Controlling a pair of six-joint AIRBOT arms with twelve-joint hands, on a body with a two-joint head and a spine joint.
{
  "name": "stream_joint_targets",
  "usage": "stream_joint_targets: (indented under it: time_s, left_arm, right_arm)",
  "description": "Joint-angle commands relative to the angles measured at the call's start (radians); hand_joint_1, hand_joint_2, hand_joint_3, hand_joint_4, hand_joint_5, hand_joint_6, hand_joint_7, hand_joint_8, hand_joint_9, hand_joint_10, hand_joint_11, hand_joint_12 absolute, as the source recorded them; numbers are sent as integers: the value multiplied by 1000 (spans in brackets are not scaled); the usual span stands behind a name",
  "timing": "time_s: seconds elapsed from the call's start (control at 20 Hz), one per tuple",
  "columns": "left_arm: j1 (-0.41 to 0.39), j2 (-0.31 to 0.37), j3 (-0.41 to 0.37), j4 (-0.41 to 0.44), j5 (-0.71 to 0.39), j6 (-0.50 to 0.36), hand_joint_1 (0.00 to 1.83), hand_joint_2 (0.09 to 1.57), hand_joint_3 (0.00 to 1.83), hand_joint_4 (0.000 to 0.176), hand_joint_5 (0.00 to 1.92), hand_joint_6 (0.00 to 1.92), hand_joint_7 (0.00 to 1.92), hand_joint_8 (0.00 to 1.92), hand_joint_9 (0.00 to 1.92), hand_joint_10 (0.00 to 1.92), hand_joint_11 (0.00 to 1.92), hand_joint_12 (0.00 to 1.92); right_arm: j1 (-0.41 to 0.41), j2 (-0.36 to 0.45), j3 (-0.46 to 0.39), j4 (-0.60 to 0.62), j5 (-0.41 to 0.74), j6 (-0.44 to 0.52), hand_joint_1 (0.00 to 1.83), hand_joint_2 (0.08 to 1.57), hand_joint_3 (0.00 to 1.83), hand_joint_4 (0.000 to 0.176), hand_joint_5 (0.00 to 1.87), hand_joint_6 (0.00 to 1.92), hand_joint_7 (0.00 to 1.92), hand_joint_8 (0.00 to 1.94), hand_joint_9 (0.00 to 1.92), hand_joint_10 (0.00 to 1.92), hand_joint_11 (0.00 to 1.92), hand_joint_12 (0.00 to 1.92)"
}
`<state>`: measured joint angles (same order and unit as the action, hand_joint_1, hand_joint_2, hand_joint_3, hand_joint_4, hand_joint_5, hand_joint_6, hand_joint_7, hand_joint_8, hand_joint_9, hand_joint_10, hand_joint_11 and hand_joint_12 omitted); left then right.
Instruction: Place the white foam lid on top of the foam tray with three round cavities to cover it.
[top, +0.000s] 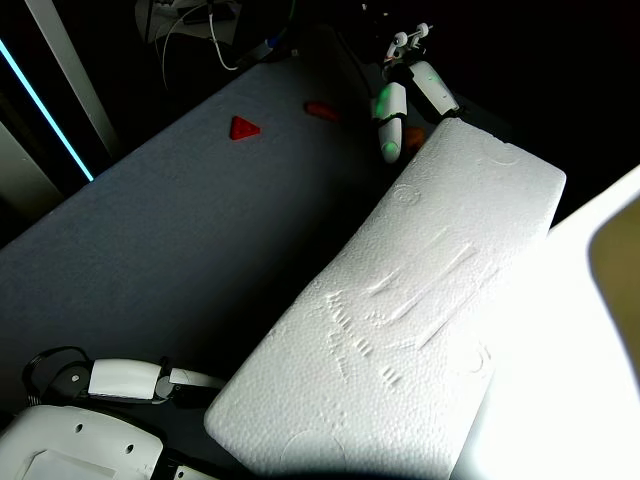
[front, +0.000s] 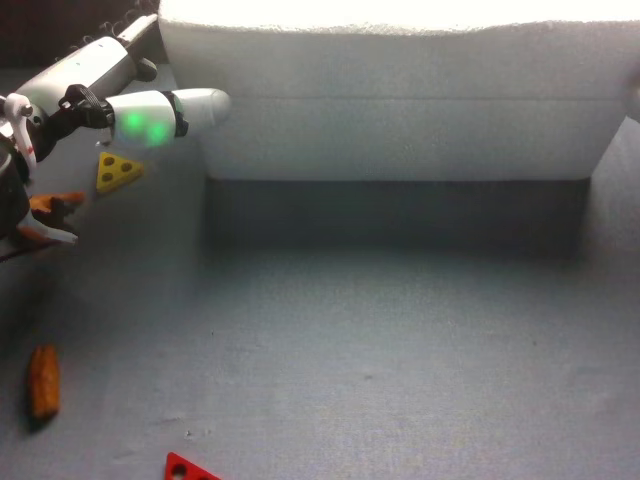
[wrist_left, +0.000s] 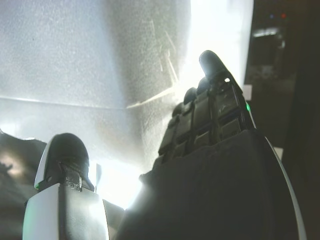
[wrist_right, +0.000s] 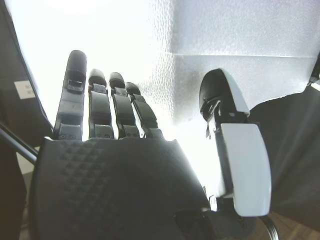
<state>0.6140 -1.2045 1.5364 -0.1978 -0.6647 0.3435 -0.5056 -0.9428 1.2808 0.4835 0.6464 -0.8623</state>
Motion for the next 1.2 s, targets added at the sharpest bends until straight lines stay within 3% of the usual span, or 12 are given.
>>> stream_joint_targets:
  time_s: [0.0,0.1,0.25,0.3,0.45,0.5,0.6,0.7,0.75,0.8,1.15]
  left_arm:
    - [0,14,-2,5,-97,-1,375,1085,1,5,4,0,0,0,0,0,0,766]
    - [8,19,-5,-2,-102,0,374,1073,0,9,0,0,0,0,0,0,0,756]
    - [22,27,-10,-17,-110,4,357,1080,0,12,0,0,0,0,0,0,0,642]
    - [27,31,-12,-21,-113,5,381,1078,0,3,0,0,0,0,0,0,0,636]
    - [40,42,-20,-31,-124,7,369,1077,0,10,0,0,0,0,0,0,0,716]
    - [50,52,-29,-34,-137,8,390,1097,3,3,5,1,0,0,0,0,0,707]
    - [63,70,-49,-36,-162,11,382,1124,3,12,7,0,0,0,0,0,0,609]
    - [72,82,-64,-36,-177,16,391,1135,2,12,1,0,0,0,0,0,0,557]
    - [83,93,-77,-38,-193,19,420,1146,3,0,8,3,0,0,0,0,0,503]
    - [97,103,-90,-42,-210,20,430,1147,1,6,16,2,0,0,0,0,0,434]
    - [182,183,-195,-16,-341,20,446,1167,1,0,51,2,0,0,0,0,0,358]
  right_arm:
    - [-3,21,0,2,97,-11,443,1229,0,0,0,0,0,0,0,0,0,159]
    - [-11,30,-1,14,97,-14,477,1239,1,0,0,0,0,0,0,0,0,13]
    - [-27,46,-8,36,99,-29,500,1249,3,0,0,0,0,0,0,0,0,0]
    - [-35,53,-12,44,103,-30,505,1248,2,0,0,0,0,0,0,0,0,0]
    - [-56,68,-19,60,112,-31,479,1239,0,0,0,0,0,0,0,0,10,5]
    - [-66,77,-29,61,118,-31,465,1245,2,0,0,0,0,0,0,0,34,20]
    - [-85,93,-48,61,132,-31,472,1261,7,0,0,0,0,0,0,0,11,15]
    - [-100,102,-65,57,147,-31,473,1273,11,0,0,0,0,0,0,0,2,13]
    - [-114,110,-77,55,158,-31,498,1275,7,0,0,0,0,0,0,0,0,13]
    - [-129,118,-90,53,170,-31,506,1278,7,0,0,0,0,0,0,0,0,2]
    - [-239,178,-204,-12,284,-11,459,1254,0,0,0,0,0,0,0,0,30,15]
